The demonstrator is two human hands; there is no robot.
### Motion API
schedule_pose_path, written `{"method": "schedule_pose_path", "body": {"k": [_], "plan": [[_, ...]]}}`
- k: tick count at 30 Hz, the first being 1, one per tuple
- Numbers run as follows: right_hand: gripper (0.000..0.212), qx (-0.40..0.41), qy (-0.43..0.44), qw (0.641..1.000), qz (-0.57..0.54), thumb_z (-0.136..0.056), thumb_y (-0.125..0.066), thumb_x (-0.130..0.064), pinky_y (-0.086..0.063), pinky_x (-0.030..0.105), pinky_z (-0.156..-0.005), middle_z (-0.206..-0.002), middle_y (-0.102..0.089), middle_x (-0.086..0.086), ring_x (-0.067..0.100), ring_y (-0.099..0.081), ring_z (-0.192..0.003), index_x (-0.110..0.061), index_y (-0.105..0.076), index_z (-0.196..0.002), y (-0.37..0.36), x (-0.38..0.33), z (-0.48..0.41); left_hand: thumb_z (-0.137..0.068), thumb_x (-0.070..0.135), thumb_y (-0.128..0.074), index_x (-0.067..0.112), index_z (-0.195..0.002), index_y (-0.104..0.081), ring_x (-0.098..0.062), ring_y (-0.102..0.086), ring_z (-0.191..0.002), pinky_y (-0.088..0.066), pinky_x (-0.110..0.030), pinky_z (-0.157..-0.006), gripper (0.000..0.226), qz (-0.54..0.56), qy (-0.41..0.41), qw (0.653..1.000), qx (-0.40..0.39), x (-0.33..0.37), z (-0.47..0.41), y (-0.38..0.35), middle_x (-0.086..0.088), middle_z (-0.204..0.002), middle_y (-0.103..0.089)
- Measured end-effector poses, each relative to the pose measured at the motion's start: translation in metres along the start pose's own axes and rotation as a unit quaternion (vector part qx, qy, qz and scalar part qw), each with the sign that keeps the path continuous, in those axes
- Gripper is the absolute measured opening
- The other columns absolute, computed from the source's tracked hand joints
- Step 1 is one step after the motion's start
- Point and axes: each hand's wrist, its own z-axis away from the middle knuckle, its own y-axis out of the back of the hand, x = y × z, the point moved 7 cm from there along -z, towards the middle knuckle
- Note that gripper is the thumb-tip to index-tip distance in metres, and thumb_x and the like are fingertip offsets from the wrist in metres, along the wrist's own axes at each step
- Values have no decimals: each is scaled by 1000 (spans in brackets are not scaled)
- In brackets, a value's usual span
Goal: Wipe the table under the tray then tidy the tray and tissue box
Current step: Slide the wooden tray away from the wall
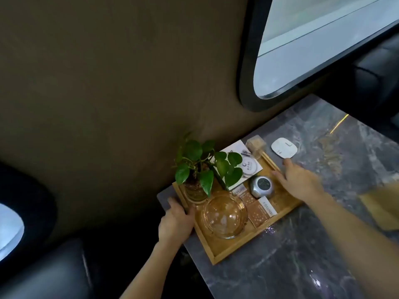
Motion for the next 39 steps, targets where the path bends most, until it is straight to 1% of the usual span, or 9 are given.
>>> {"method": "schedule_pose_path", "body": {"k": [4,7,14,19,23,29,32,36,39], "plan": [[45,-25,38,998,34,-94,-30,-50,-50,44,-76,-114,-65,15,35,-64,-98,-11,-39,-114,-5,-6,-12,-90,34,-48,3,-123,-31,-41,-63,-94,-47,-35,-73,48,3,-2,1000,-2,4,-3,-4,-19,-105,-65],[41,-35,74,996,20,-94,-29,-50,-51,45,-72,-103,-68,16,38,-65,-90,-11,-38,-104,-10,-15,-19,-86,33,-50,9,-113,-33,-39,-67,-78,-55,-43,-72,41,3,3,1000,1,4,-6,-4,-17,-92,-67],[32,-38,98,994,37,-98,-23,-38,-45,43,-65,-86,-68,21,40,-64,-80,-9,-32,-89,-12,-32,-31,-96,23,-36,-2,-120,-37,-41,-63,-93,-50,-41,-75,35,-126,-33,992,4,14,-6,-4,-22,-109,-58],[37,-27,119,990,67,-100,-24,-34,-48,47,-72,-84,-69,20,41,-66,-79,-1,-41,-103,-16,-28,-33,-92,19,-47,-5,-110,-37,-46,-64,-85,-49,-44,-70,31,-50,-6,999,20,17,-4,-2,-28,-92,-66],[36,27,136,990,30,-98,-32,-30,-46,45,-59,-69,-68,25,44,-65,-64,2,-47,-96,-9,-23,-34,-92,18,-48,-6,-107,-39,-47,-64,-85,-49,-46,-71,30,-48,-12,999,18,22,1,0,-31,-93,-66],[34,47,107,993,5,-98,-34,-29,-41,41,-55,-69,-67,26,44,-64,-64,2,-46,-94,1,-10,-27,-94,16,-46,-4,-91,-50,-47,-63,-84,-45,-43,-68,20,-51,-57,997,21,44,12,16,-33,-92,-66],[31,39,73,997,-12,-99,-27,-33,-44,41,-62,-78,-67,19,40,-64,-72,-6,-40,-91,10,5,-12,-93,14,-46,-9,-103,-48,-48,-62,-88,-41,-40,-66,25,-61,-87,994,23,55,16,19,-31,-97,-65],[37,47,10,999,11,-99,-28,-34,-44,42,-62,-82,-68,20,41,-65,-77,-1,-45,-99,19,37,16,-93,13,-46,-12,-110,-47,-47,-61,-90,-43,-43,-70,30,-84,-140,987,5,77,27,14,-32,-98,-65],[40,97,-7,995,27,-96,-32,-32,-50,41,-46,-57,-66,21,42,-65,-51,2,-51,-87,25,62,48,-90,6,-50,-15,-98,-52,-50,-62,-85,-42,-44,-67,23,-82,-179,980,-23,92,39,2,-35,-92,-65]]}}
